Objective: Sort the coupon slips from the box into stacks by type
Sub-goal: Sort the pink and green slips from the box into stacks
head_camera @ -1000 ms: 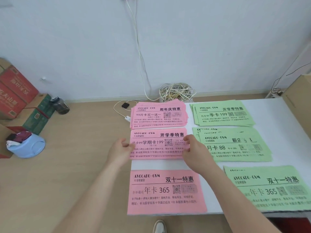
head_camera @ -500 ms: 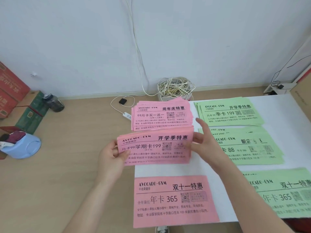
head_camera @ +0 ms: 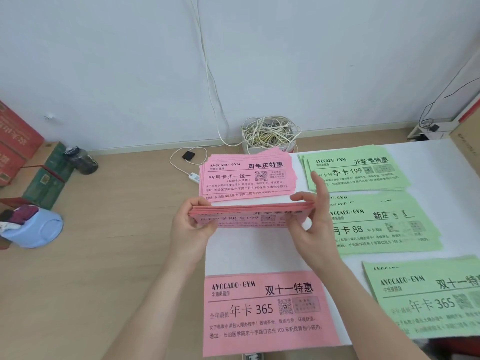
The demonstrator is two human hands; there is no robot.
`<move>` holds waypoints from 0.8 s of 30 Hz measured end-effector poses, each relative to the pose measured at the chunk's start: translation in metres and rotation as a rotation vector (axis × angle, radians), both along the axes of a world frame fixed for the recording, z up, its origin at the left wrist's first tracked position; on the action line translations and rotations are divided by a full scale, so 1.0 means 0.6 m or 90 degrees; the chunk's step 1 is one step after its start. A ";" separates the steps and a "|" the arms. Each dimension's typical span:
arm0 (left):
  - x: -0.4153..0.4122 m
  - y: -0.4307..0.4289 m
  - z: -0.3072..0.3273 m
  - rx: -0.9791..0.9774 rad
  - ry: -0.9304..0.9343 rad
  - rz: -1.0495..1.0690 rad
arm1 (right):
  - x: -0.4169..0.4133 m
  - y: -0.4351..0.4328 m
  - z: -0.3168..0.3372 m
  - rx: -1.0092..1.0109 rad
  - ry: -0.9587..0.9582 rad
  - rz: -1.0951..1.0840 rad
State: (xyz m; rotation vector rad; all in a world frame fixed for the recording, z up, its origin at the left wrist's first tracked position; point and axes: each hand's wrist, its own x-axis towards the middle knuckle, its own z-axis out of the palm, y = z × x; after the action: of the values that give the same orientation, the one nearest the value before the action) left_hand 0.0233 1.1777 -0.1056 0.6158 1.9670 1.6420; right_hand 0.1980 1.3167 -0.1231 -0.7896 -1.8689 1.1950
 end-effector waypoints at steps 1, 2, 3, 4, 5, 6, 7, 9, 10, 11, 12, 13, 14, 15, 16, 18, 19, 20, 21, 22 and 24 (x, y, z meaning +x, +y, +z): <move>0.001 0.003 -0.001 0.004 -0.007 0.006 | -0.003 -0.003 0.003 -0.024 0.018 -0.005; 0.001 0.006 -0.003 0.009 -0.016 0.014 | -0.005 -0.004 0.005 -0.055 0.036 -0.014; 0.001 0.008 -0.006 0.013 -0.026 0.025 | -0.007 -0.003 0.006 -0.091 0.056 -0.028; 0.000 0.010 -0.009 0.016 -0.035 0.035 | -0.007 -0.001 0.005 -0.130 0.077 -0.047; -0.002 0.011 -0.011 0.020 -0.044 0.043 | -0.008 0.002 0.003 -0.168 0.097 -0.062; -0.002 0.013 -0.012 0.021 -0.052 0.047 | -0.009 0.003 0.003 -0.201 0.111 -0.068; -0.002 0.016 -0.012 0.021 -0.061 0.050 | -0.011 0.003 0.003 -0.225 0.123 -0.064; 0.004 0.023 -0.009 0.019 -0.072 0.053 | -0.017 0.000 0.002 -0.257 0.145 -0.037; 0.007 0.026 -0.009 0.023 -0.074 0.050 | -0.020 -0.003 0.004 -0.272 0.156 -0.026; 0.009 0.028 -0.009 0.026 -0.075 0.048 | -0.022 -0.006 0.006 -0.282 0.163 -0.015; 0.010 0.028 -0.010 0.031 -0.073 0.045 | -0.022 -0.006 0.008 -0.284 0.161 -0.011; 0.009 0.027 -0.010 0.038 -0.072 0.039 | -0.021 -0.006 0.009 -0.282 0.151 -0.013; 0.008 0.025 -0.011 0.046 -0.071 0.030 | -0.020 -0.005 0.009 -0.275 0.137 -0.016; 0.007 0.024 -0.013 0.050 -0.070 0.020 | -0.019 -0.003 0.008 -0.270 0.126 -0.018; 0.006 0.025 -0.015 0.053 -0.070 0.014 | -0.020 -0.002 0.007 -0.270 0.119 -0.020; 0.008 0.029 -0.019 0.065 -0.081 0.021 | -0.024 0.001 0.006 -0.284 0.116 -0.020; 0.010 0.029 -0.020 0.075 -0.088 0.029 | -0.025 0.002 0.006 -0.288 0.121 -0.017; 0.011 0.030 -0.020 0.086 -0.091 0.036 | -0.024 0.003 0.009 -0.287 0.128 -0.009; 0.010 0.029 -0.018 0.097 -0.090 0.041 | -0.020 0.006 0.010 -0.283 0.134 0.000; 0.009 0.028 -0.016 0.103 -0.086 0.039 | -0.014 0.010 0.010 -0.277 0.132 0.009; 0.008 0.023 -0.018 0.095 -0.078 0.026 | -0.005 0.014 0.005 -0.269 0.099 0.014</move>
State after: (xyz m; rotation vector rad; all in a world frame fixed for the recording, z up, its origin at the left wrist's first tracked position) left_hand 0.0279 1.1915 -0.1162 0.5199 1.7935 1.8198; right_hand 0.1950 1.3253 -0.1201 -0.8714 -1.5220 1.6458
